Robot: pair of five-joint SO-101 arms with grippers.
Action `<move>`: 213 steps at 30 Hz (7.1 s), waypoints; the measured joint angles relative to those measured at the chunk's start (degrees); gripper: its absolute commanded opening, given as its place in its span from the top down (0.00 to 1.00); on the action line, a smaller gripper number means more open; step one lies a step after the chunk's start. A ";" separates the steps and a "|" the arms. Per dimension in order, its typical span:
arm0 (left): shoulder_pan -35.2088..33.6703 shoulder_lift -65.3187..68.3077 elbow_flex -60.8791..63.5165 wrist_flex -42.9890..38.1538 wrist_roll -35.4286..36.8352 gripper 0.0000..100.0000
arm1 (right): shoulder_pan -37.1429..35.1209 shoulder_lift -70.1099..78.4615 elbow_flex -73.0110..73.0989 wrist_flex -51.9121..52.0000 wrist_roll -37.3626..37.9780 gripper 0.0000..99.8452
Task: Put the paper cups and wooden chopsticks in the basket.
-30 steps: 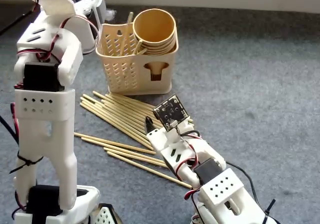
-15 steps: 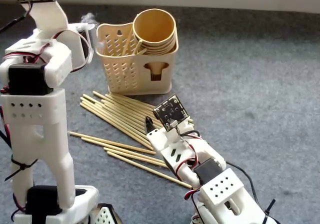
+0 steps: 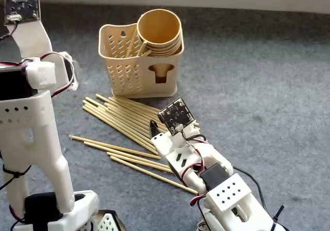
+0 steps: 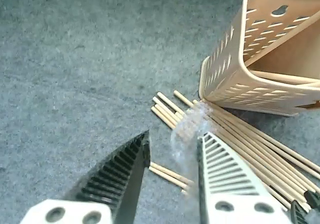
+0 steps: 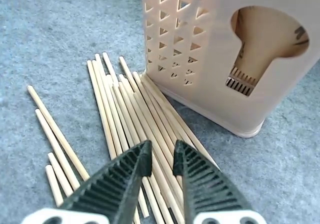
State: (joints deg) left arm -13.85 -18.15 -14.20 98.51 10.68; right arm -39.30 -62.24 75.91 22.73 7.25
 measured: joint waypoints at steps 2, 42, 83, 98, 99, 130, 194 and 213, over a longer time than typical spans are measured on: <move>-0.79 0.00 2.81 0.00 0.00 0.84 | 0.00 0.00 0.00 0.00 0.00 0.91; -9.23 -17.49 59.69 -21.71 -0.97 0.75 | 1.41 0.00 0.00 0.00 0.00 0.91; -26.99 -17.49 73.05 -40.88 11.87 0.75 | -21.71 21.10 -12.40 23.12 1.41 0.91; -26.90 -17.49 74.11 -40.88 11.87 0.75 | -21.71 38.59 -19.43 23.12 1.67 0.91; -26.90 -17.49 74.11 -40.88 11.87 0.75 | -21.71 39.56 -19.96 23.12 1.67 0.91; -28.22 -17.49 74.11 -40.88 11.87 0.75 | -18.73 51.69 -25.58 21.63 10.99 1.00; -29.89 -17.49 74.11 -40.88 11.87 0.75 | 0.09 20.13 -32.79 -37.98 0.79 1.00; -29.89 -17.49 74.11 -40.88 11.87 0.75 | 1.05 49.41 -50.55 -51.69 1.05 1.00</move>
State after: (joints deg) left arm -43.74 -35.65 59.91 57.63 22.55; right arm -38.24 -12.84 25.36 -28.97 8.31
